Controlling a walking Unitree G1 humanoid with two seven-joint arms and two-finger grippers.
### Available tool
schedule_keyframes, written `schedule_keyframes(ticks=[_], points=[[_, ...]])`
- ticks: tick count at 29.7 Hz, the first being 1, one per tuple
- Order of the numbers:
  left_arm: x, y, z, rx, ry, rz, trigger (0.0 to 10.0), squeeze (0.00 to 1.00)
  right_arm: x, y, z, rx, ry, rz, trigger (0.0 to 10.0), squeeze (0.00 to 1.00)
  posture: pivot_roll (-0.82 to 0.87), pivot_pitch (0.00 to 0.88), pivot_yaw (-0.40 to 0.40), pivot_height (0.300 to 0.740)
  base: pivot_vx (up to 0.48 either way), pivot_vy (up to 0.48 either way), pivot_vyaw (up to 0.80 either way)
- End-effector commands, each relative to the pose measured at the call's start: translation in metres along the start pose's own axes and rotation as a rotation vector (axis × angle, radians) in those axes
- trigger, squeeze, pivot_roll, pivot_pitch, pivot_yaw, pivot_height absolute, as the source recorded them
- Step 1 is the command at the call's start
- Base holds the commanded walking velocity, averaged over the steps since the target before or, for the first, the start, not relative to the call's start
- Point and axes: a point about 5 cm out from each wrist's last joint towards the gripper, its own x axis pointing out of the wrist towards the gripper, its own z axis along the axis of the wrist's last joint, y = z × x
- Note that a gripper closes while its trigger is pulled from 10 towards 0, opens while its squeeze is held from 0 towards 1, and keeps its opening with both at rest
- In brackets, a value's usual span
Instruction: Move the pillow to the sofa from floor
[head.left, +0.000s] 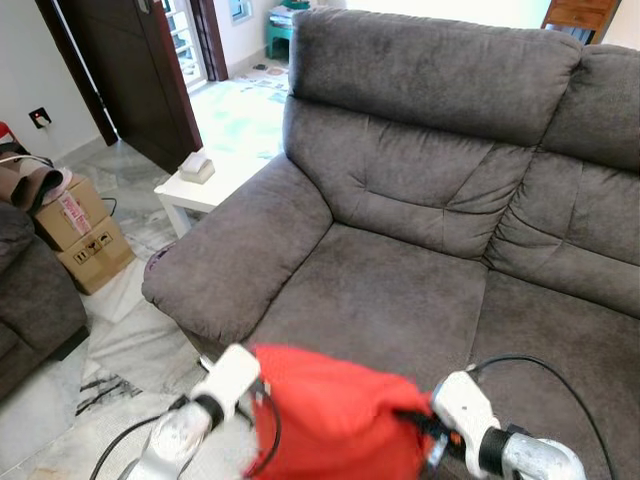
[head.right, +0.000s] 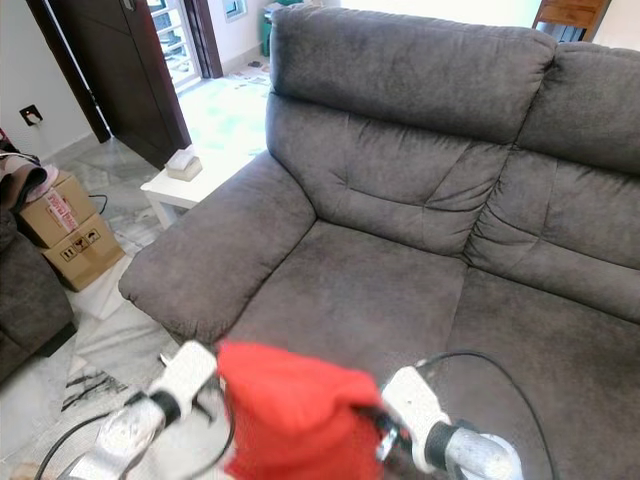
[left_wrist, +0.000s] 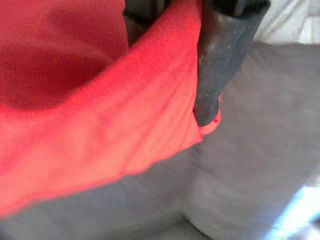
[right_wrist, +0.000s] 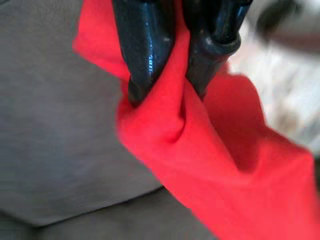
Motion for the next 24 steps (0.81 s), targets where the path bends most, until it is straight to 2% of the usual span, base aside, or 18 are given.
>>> schedule_keyframes(ticks=[1,4,6,14,17,24], points=[[-0.001,0.01,0.025,-0.032,-0.118,0.082,10.0,0.0,0.001,-0.009,0.008,0.102,-0.113,-0.137,10.0,0.0,-0.04,0.08,0.045,0.74,0.0,0.0,0.0],[-0.005,0.006,0.033,-0.046,-0.151,0.095,10.0,0.0,0.002,-0.006,0.008,0.183,-0.176,-0.212,10.0,0.0,-0.04,0.07,0.053,0.74,0.0,0.0,0.0],[-0.01,0.004,0.035,-0.096,-0.153,0.121,10.0,0.0,0.003,-0.006,0.007,0.247,-0.213,-0.293,10.0,0.0,-0.04,0.065,0.055,0.74,0.0,0.0,0.0],[-0.016,-0.002,0.037,-0.096,-0.128,0.097,10.0,0.0,0.008,-0.011,0.021,0.231,-0.277,-0.344,10.0,0.0,-0.04,0.054,0.05,0.74,0.0,0.0,0.0],[-0.016,-0.005,0.039,-0.128,-0.127,0.071,10.0,0.0,0.007,-0.02,0.021,0.215,-0.254,-0.399,10.0,0.0,-0.04,0.07,0.044,0.74,0.0,0.0,-0.58],[-0.014,-0.004,0.043,-0.119,-0.147,0.066,10.0,0.0,0.005,-0.022,0.025,0.2,-0.268,-0.394,10.0,0.0,-0.04,0.088,0.038,0.74,0.0,0.0,-0.8]])
